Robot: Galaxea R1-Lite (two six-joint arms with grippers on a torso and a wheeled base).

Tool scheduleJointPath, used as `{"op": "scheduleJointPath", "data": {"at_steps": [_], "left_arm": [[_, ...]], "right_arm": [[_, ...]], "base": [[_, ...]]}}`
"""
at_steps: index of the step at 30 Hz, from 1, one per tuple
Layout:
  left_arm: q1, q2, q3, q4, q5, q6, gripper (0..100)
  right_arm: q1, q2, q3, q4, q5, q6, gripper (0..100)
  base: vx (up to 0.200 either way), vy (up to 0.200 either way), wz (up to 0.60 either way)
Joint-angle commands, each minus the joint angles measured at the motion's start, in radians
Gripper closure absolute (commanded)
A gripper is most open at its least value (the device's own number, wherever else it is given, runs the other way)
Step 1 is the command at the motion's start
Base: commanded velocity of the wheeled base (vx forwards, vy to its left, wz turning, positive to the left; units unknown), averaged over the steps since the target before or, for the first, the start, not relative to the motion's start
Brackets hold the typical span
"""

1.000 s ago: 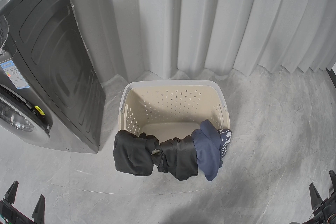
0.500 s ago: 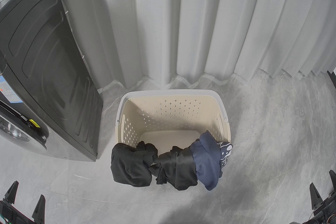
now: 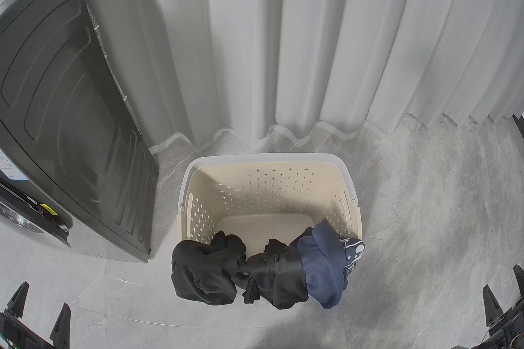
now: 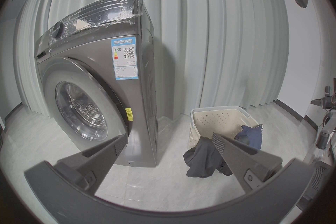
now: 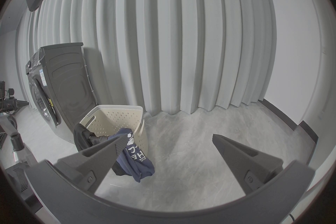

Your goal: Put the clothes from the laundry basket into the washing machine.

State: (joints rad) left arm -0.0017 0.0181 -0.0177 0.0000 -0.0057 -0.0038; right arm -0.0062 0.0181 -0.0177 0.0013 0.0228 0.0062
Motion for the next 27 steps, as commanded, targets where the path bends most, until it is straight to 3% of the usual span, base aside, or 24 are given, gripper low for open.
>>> {"op": "scheduleJointPath", "data": {"at_steps": [1, 9, 15, 27], "left_arm": [[0.000, -0.012, 0.018, 0.000, 0.000, -0.001, 0], [0.002, -0.012, 0.018, 0.000, 0.000, -0.002, 0], [0.000, -0.012, 0.018, 0.000, 0.000, -0.001, 0], [0.000, -0.012, 0.018, 0.000, 0.000, -0.002, 0]], "right_arm": [[-0.001, -0.004, 0.018, 0.000, 0.000, 0.000, 0], [0.000, -0.004, 0.018, 0.000, 0.000, 0.000, 0], [-0.001, -0.004, 0.018, 0.000, 0.000, 0.000, 0], [0.000, -0.004, 0.018, 0.000, 0.000, -0.002, 0]], "base": [[0.000, 0.000, 0.00], [0.000, 0.000, 0.00], [0.000, -0.200, 0.00], [0.000, 0.000, 0.00]]}}
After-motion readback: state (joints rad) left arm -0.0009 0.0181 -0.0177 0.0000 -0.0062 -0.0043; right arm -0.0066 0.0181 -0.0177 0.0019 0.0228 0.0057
